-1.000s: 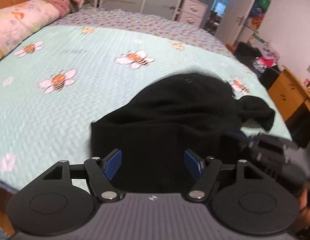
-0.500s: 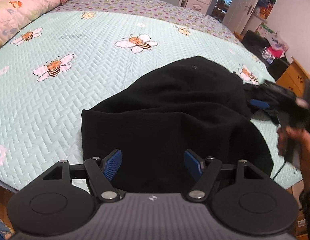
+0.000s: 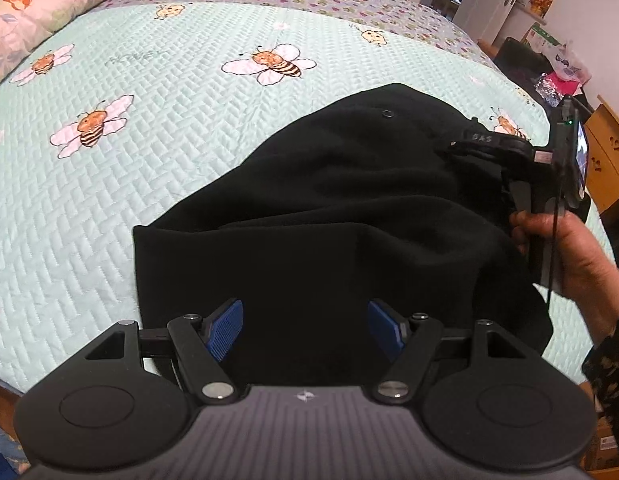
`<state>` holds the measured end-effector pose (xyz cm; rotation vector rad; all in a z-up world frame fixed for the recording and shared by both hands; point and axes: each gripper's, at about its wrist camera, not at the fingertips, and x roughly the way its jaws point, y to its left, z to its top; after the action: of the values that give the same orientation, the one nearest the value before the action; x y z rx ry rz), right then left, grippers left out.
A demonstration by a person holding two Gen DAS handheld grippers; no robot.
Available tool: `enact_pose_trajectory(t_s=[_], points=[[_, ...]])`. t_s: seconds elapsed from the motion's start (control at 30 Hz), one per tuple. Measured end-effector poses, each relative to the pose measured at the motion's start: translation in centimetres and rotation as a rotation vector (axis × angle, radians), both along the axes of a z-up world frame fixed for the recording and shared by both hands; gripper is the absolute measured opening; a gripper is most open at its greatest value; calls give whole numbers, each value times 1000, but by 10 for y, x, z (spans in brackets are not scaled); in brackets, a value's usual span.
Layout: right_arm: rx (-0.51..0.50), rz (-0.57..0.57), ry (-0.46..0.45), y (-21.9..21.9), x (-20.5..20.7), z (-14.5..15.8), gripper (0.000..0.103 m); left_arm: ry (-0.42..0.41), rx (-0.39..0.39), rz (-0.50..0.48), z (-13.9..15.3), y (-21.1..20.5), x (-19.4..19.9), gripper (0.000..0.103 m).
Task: Fold clothes
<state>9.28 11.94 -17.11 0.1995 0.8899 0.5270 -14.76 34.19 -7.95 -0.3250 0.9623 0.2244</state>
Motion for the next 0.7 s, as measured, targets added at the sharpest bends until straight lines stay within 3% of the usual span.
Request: enact_pose_trajectory(t_s=[0.07,0.17,0.3,0.47,0.57,0.7], points=[[-3,26,-61,1,-7,9,50,0,-1,-3,0,-2,-1,72],[59,66,-104,-8,-23,25,36,8,10,8,1,-3,-3,72],[135,132,-174,-15,-56,48,32,-16,-6,17,10,-4,-5,72],[74,343,-417,1,-146,74,32,-89,-94,16,30,1,-7,72],[43,456,-500,8,-193,72,32,-136,-166,25,38,7,-13,73],[10,537,-542,16,-219,63,32,-134,-192,18,32,3,-5,73]])
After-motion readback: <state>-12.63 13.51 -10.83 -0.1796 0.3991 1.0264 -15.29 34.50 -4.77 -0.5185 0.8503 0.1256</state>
